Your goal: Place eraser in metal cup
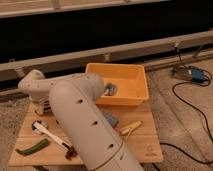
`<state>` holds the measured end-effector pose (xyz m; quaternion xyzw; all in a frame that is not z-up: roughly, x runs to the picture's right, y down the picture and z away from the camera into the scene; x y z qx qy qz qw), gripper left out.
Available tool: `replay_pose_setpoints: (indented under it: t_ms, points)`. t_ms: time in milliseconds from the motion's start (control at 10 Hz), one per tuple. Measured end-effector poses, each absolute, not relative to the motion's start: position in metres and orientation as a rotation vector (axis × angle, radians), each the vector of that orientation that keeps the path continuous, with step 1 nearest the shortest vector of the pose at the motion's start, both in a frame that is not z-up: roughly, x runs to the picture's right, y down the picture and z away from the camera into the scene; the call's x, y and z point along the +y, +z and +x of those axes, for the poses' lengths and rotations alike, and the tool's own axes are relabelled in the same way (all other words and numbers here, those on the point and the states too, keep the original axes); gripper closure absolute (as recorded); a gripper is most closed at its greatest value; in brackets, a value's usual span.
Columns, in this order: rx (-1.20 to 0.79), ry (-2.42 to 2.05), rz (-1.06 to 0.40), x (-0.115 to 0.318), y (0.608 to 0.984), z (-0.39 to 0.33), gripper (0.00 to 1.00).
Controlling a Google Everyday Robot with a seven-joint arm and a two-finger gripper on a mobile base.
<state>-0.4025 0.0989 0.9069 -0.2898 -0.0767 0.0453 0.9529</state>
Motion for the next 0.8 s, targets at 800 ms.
replay_pose_setpoints:
  t_ms: [800]
  points:
    - [-0.091,0.209,-0.565,0.072,0.860,-0.367,1.00]
